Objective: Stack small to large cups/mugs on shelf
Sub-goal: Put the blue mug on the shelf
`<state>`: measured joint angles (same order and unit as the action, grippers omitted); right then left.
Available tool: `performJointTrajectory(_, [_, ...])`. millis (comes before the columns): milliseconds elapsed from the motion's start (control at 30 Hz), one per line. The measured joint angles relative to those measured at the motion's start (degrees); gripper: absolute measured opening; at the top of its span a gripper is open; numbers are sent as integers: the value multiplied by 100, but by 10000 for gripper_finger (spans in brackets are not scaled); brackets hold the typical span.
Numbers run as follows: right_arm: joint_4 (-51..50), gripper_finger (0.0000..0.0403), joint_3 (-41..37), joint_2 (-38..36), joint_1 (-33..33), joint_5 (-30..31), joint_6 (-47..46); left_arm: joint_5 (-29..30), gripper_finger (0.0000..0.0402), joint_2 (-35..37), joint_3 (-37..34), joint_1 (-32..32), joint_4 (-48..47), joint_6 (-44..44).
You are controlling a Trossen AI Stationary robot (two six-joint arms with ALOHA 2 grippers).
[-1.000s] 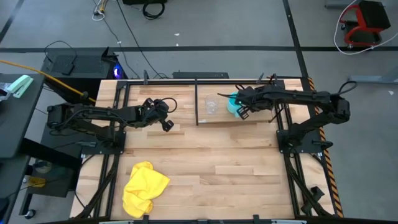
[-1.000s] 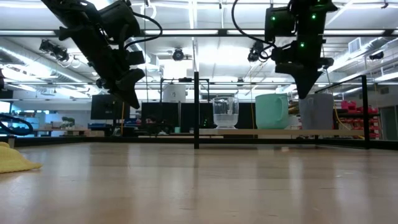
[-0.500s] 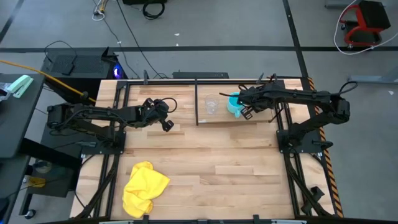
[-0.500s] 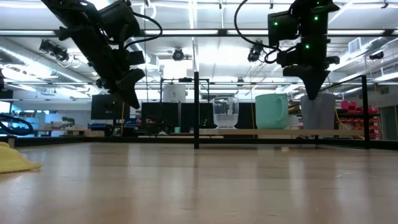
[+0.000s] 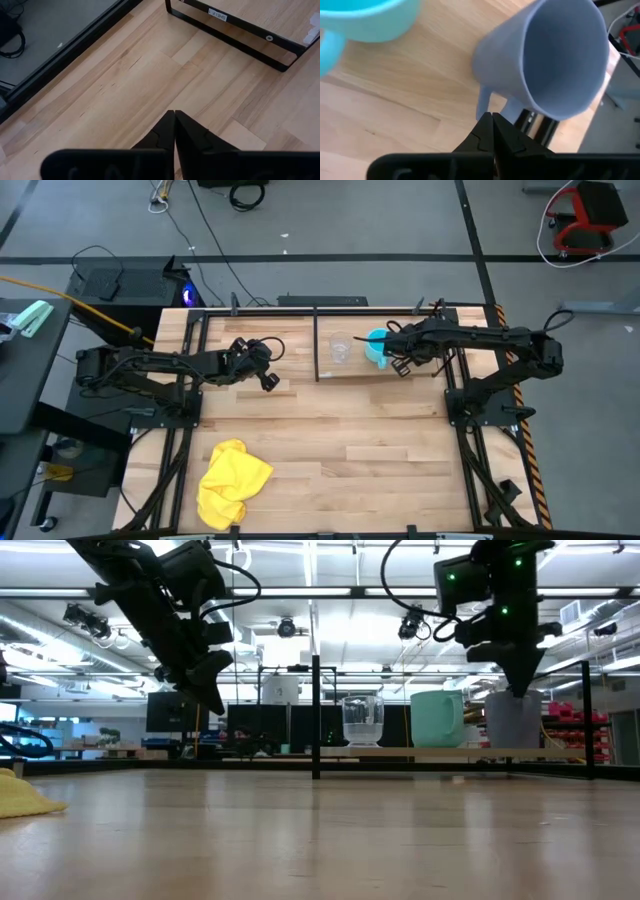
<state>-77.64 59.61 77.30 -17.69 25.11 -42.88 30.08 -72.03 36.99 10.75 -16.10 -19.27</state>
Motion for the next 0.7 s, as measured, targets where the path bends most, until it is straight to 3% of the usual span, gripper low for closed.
performJointTrajectory(467, [145, 0, 360, -72, 310, 339, 97, 0, 24, 0, 0, -1, 0, -4])
performJointTrajectory(700, [202, 0, 667, -76, -409, 491, 524, 0, 13, 0, 0, 1, 2, -6])
